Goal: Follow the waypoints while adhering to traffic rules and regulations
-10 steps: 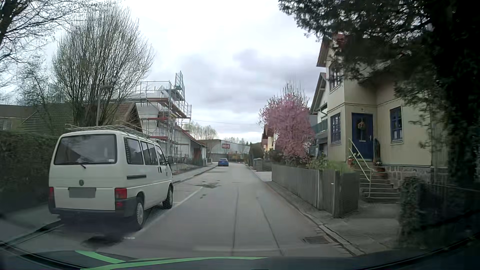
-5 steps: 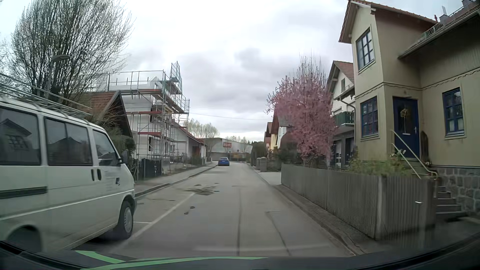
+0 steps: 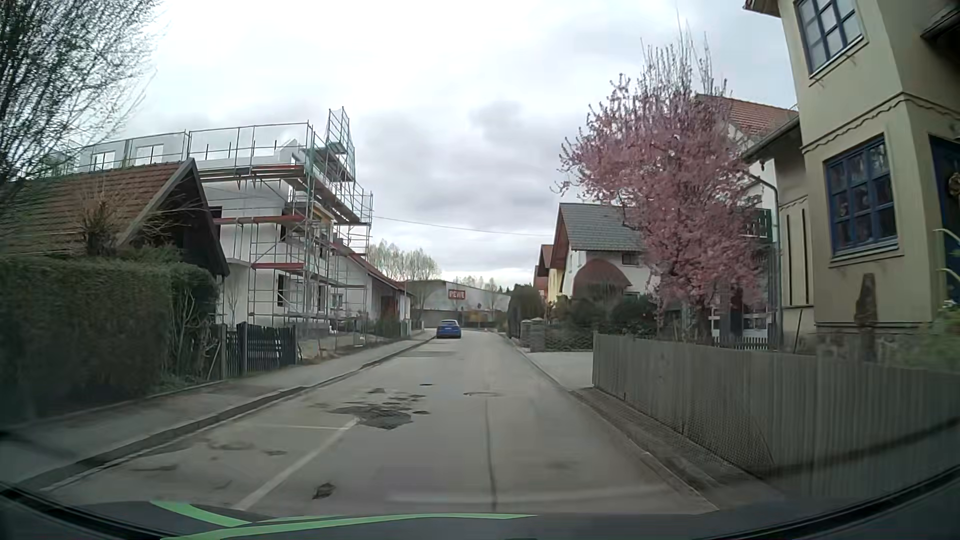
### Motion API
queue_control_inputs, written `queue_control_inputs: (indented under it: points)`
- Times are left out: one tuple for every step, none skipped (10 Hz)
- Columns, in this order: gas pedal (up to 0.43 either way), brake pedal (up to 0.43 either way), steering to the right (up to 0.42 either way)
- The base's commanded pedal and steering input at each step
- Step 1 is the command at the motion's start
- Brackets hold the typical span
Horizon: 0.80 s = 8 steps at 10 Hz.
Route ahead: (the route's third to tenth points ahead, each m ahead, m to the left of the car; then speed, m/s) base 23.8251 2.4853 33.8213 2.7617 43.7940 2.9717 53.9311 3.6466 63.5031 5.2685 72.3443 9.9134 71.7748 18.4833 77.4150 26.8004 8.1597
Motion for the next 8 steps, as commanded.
queue_control_inputs:
  points:
    - [0.189, 0.000, -0.002]
    - [0.189, 0.000, -0.002]
    - [0.189, 0.000, -0.002]
    - [0.189, 0.000, -0.001]
    - [0.189, 0.000, 0.001]
    - [0.177, 0.000, 0.001]
    - [0.177, 0.000, 0.000]
    - [0.177, 0.000, 0.000]
